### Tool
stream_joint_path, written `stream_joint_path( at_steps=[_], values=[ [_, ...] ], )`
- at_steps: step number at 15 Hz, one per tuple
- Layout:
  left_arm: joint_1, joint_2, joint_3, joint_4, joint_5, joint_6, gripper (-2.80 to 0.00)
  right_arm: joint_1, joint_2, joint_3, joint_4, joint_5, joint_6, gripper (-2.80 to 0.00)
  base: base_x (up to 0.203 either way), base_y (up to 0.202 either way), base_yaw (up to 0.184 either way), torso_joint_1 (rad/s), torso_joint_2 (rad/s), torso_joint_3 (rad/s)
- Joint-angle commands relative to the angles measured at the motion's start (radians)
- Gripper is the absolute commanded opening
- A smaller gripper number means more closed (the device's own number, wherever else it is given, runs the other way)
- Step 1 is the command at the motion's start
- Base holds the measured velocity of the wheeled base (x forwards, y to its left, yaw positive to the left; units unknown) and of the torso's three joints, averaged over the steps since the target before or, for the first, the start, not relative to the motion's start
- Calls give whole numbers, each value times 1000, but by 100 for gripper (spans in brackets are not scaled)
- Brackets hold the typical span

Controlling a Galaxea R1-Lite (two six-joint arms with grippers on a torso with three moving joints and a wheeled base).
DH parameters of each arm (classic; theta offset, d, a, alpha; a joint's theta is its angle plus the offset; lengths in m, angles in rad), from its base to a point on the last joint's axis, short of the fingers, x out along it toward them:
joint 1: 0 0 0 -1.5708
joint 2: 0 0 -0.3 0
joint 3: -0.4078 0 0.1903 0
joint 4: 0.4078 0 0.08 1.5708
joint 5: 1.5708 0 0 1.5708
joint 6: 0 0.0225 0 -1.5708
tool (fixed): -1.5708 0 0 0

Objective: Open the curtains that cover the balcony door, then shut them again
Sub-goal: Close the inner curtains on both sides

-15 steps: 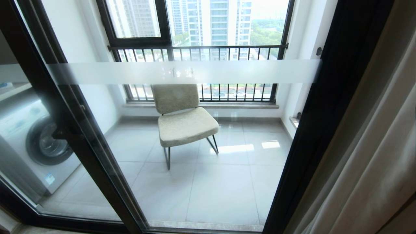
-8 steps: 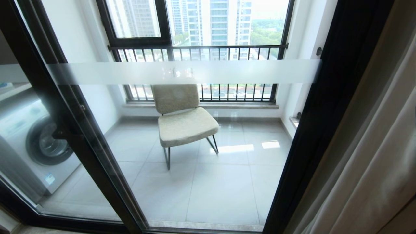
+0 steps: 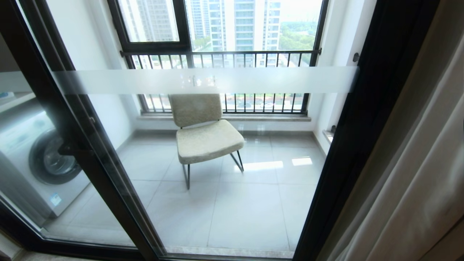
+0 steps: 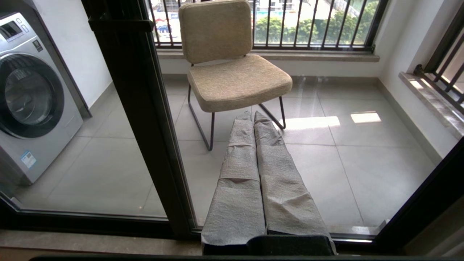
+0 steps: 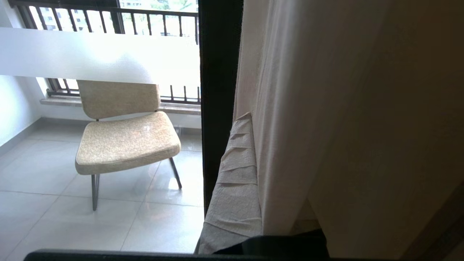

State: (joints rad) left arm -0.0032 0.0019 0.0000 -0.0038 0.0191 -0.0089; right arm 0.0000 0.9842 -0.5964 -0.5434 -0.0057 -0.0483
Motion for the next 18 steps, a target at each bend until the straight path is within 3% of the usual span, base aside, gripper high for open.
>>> stream_joint_path(
  at_steps=[1, 12, 18],
  values=[
    [0, 0, 0, -1, 1, 0, -280, 0, -36, -11, 37, -2, -27, -280, 0, 0, 0, 0, 0, 0],
    [0, 0, 0, -1, 1, -2, -280, -2, -51, 15, 66, -8, -42, -280, 0, 0, 0, 0, 0, 0],
    [0, 0, 0, -1, 1, -2, -280, -2, -46, 23, 65, -7, -41, -280, 0, 156, -1, 0, 2, 3]
  ],
)
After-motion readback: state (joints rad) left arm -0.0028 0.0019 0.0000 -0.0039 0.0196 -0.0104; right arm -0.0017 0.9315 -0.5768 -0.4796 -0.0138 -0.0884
